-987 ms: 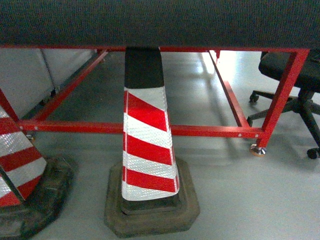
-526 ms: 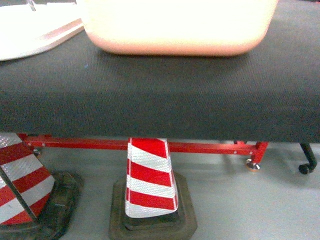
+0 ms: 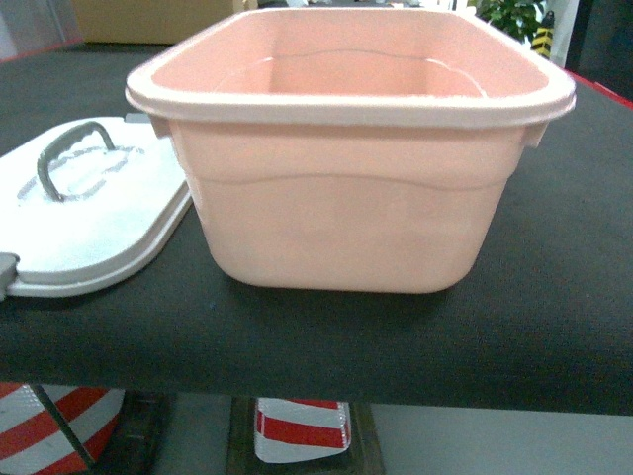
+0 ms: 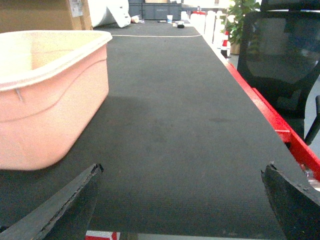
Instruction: Pick capacitor and pack into box
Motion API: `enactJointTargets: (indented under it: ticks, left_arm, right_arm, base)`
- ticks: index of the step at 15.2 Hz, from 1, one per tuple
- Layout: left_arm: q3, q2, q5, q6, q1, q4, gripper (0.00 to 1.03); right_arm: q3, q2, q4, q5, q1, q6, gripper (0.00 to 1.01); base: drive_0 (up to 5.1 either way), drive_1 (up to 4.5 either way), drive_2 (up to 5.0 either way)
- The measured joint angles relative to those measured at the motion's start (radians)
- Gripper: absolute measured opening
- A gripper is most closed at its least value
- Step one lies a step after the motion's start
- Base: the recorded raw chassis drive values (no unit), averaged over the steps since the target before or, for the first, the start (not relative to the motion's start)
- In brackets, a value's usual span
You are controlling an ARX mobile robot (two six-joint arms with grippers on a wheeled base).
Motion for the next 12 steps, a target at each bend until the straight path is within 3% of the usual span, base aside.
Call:
enactJointTargets:
  ticks: [12]
  left_arm:
    - [0.0,0.0,0.0,0.0,0.0,0.001,0.44]
  right_arm:
    - [0.0,0.0,0.0,0.0,0.0,-0.001,0.98]
  base:
    - [0.0,0.0,0.0]
